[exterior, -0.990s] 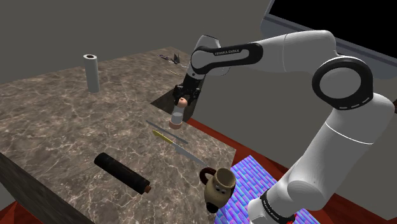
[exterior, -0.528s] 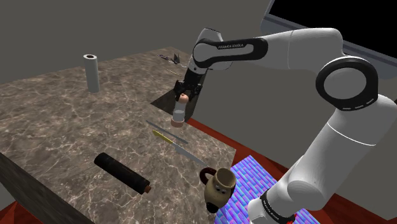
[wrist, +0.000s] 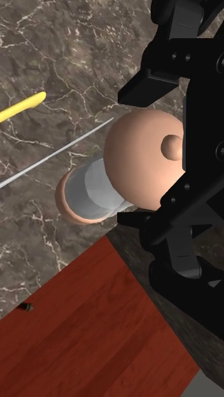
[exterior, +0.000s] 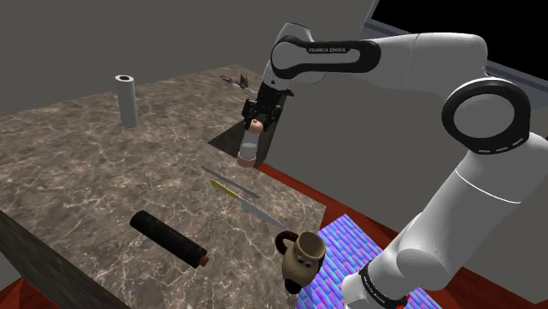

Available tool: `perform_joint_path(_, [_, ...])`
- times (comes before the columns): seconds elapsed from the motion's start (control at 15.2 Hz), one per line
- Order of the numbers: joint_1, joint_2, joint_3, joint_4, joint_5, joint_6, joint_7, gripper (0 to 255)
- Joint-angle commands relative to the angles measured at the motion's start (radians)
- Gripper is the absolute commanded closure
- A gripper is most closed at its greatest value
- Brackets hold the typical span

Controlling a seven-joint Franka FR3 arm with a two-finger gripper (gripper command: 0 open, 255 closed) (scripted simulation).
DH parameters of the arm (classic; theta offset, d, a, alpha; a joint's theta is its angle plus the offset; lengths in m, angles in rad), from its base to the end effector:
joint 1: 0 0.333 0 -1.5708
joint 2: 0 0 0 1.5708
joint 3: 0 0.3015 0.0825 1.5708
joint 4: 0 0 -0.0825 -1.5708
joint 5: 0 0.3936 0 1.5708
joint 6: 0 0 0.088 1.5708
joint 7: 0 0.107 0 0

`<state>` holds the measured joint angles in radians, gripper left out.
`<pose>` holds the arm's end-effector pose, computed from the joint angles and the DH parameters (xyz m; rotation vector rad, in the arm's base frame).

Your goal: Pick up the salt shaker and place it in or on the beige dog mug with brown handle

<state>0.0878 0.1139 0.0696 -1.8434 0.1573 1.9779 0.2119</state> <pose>0.5935 0.1031 0.4470 -2.9824 0.1731 0.0117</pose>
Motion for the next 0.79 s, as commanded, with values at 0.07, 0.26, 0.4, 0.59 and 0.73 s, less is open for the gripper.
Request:
perform_joint_path(0.07, [-0.001, -0.009, -0.001, 0.031, -0.002, -0.039, 0.005, 255])
perform_joint_path(0.26, [-0.002, -0.015, -0.001, 0.063, -0.003, -0.078, 0.010, 255])
perform_joint_path(0.4, [-0.002, -0.017, -0.001, 0.087, -0.004, -0.104, 0.014, 255])
perform_joint_path(0.59, [-0.002, -0.020, -0.002, 0.123, -0.006, -0.143, 0.019, 255])
perform_joint_path(0.73, [-0.003, -0.021, -0.002, 0.149, -0.007, -0.169, 0.022, 255])
